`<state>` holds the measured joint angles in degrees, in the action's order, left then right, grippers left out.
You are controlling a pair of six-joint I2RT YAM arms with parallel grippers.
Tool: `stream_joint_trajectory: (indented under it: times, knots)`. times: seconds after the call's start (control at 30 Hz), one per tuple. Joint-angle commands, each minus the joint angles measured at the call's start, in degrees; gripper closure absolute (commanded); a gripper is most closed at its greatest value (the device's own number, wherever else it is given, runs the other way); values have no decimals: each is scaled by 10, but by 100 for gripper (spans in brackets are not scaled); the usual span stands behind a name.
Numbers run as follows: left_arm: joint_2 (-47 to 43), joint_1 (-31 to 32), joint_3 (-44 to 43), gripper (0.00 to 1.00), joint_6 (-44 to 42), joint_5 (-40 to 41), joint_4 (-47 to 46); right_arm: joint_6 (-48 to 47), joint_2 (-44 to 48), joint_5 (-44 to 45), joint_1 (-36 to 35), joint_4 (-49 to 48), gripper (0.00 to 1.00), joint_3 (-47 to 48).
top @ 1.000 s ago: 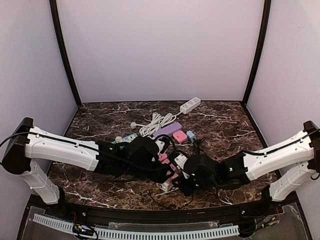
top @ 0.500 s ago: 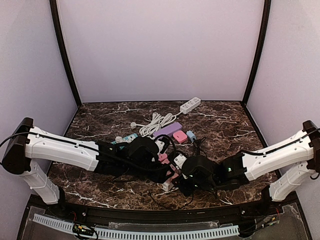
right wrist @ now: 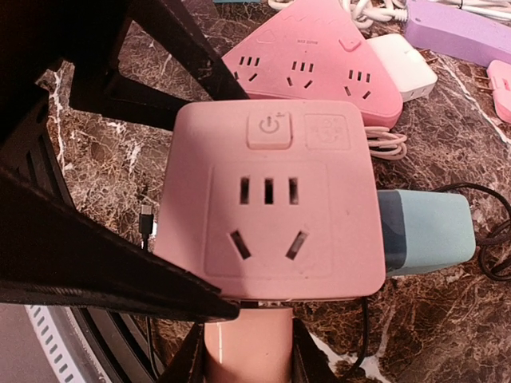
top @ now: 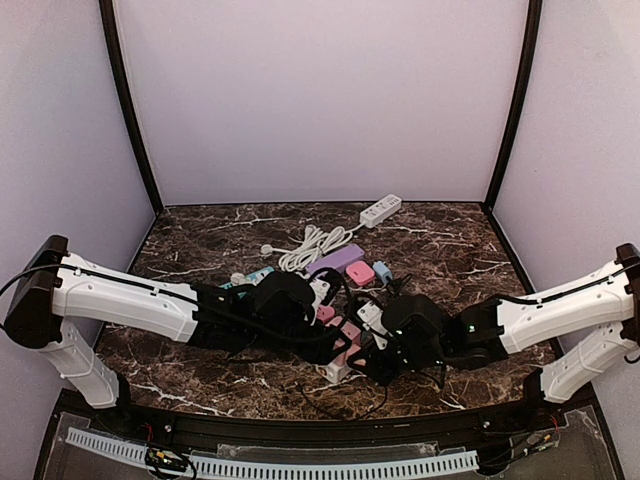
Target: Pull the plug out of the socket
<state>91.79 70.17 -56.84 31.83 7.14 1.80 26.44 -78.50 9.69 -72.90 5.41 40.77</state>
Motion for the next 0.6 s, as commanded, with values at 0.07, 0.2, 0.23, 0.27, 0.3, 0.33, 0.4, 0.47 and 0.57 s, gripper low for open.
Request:
stream_joint_trajectory:
  times: [0.07, 0.2, 0.23, 0.27, 0.3, 0.33, 0.4, 0.47, 0.57]
  knots:
    - [-2, -3, 29, 75, -41, -19, 85, 0, 26, -35, 27, -48, 100, -7]
    - [-1, -3, 29, 76, -38, -15, 86, 2, 25, -40, 26, -47, 100, -2]
    - [1, -3, 28, 76, -34, -9, 91, 3, 26, -35, 26, -46, 100, -1]
    - [1, -3, 26, 76, -31, -4, 100, 4, 29, -26, 24, -43, 100, -1]
    - [2, -3, 25, 76, -23, 7, 105, 5, 32, -16, 21, -41, 100, -1]
    - [3, -4, 24, 76, -19, 12, 115, 6, 36, -6, 17, -38, 100, -1]
    - [2, -7, 26, 76, -7, 22, 124, 8, 42, 15, 9, -32, 100, -2]
    - [-1, -11, 32, 77, 2, 22, 123, 9, 46, 43, -2, -26, 100, -4]
    - [-6, -15, 39, 77, 10, 17, 118, 13, 42, 65, -16, -22, 100, -8]
